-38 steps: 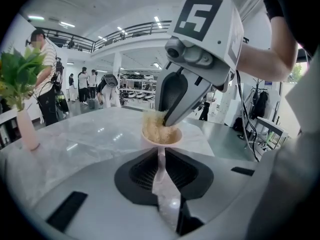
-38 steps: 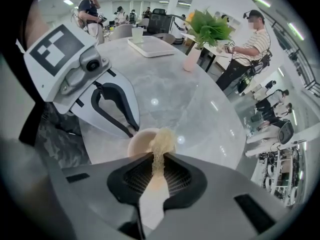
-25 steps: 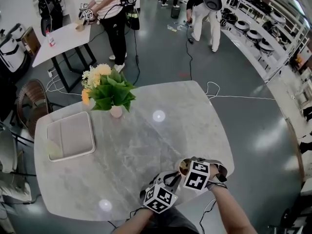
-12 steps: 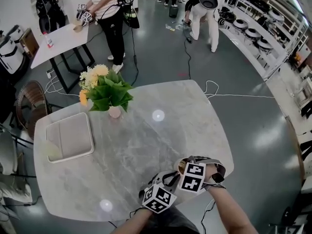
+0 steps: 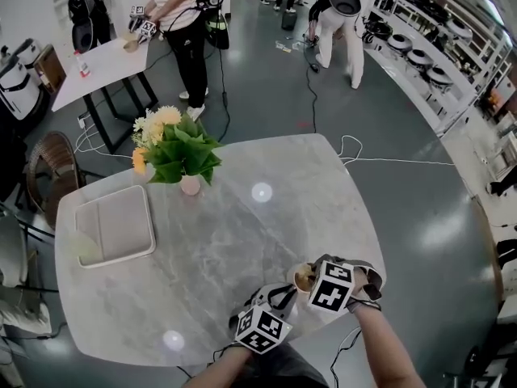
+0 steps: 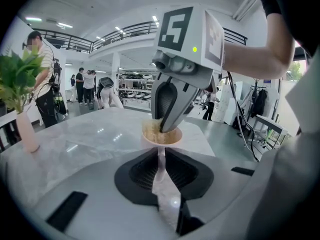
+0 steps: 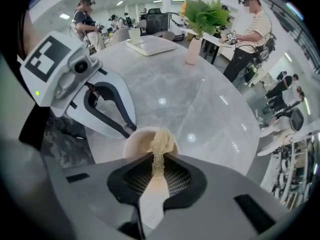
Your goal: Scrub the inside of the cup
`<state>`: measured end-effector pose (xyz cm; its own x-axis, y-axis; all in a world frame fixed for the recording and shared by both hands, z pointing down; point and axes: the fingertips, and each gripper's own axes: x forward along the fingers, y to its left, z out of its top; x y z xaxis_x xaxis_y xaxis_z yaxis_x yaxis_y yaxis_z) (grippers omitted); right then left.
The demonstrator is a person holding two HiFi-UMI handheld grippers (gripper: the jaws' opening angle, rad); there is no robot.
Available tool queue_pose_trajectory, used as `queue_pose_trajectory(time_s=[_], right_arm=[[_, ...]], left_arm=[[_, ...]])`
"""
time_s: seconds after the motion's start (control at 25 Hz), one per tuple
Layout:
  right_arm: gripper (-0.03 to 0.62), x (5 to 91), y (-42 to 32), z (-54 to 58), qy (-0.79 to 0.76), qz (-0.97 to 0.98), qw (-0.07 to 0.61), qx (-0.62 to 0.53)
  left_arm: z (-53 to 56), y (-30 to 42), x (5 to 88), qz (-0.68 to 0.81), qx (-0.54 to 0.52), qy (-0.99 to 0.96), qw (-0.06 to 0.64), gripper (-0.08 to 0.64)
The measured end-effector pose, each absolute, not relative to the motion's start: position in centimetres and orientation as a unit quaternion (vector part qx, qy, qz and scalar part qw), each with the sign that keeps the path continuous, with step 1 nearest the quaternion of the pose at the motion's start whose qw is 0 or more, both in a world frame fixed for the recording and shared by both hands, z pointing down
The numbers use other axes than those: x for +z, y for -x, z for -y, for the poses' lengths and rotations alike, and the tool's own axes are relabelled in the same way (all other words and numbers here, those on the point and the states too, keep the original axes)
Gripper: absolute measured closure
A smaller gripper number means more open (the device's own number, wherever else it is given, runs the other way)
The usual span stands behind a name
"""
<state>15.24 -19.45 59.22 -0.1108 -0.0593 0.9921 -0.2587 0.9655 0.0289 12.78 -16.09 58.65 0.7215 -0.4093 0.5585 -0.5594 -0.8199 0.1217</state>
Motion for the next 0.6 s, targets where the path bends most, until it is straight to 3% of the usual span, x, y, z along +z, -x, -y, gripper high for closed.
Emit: queue_pose_trajectory(time_s=[0.24,0.6], right_arm=[[0.532,61.5,-14.9,18.7,-0.092,0.730,0.676,0.042],[0.532,57.9,-14.1,17.6,-0.085,0.790,0.593,0.130]], left_arm=[[15.9,-12.9,58.6,0.263,0.265,-0.917,0.139,0.506],[15.9,-12.8,58.6,0.269,0.264,-0.915,0.143,0.506]])
